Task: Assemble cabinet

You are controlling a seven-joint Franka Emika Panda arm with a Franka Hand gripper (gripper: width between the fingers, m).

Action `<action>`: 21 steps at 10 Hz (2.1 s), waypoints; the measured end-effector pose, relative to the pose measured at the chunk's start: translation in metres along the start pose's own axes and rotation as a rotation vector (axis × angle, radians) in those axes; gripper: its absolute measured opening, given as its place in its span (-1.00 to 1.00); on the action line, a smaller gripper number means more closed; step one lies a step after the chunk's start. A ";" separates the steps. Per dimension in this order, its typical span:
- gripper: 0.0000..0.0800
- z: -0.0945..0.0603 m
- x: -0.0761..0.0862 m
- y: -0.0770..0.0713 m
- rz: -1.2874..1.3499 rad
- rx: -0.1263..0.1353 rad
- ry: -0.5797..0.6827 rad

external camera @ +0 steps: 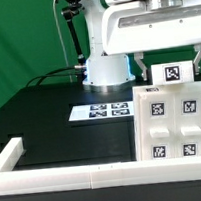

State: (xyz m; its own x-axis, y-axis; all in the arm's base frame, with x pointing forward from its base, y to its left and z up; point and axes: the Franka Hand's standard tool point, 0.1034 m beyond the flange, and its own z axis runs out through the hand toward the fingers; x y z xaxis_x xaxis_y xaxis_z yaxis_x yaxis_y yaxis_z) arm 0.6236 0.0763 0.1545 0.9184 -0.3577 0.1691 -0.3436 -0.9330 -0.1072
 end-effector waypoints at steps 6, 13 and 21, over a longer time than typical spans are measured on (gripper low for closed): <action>0.40 -0.001 -0.007 0.000 0.675 0.068 -0.008; 0.40 0.000 -0.008 0.001 1.160 0.124 -0.041; 0.87 -0.011 -0.012 0.000 1.416 0.166 -0.092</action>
Offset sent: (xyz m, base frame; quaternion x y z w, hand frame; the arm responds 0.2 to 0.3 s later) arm -0.0100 0.0041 -0.0051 -0.0260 -0.0060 0.2817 0.9591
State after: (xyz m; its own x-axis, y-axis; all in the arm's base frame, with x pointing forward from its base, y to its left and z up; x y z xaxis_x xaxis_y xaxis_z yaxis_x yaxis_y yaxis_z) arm 0.6109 0.0805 0.1637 -0.1623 -0.9577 -0.2378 -0.9451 0.2202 -0.2414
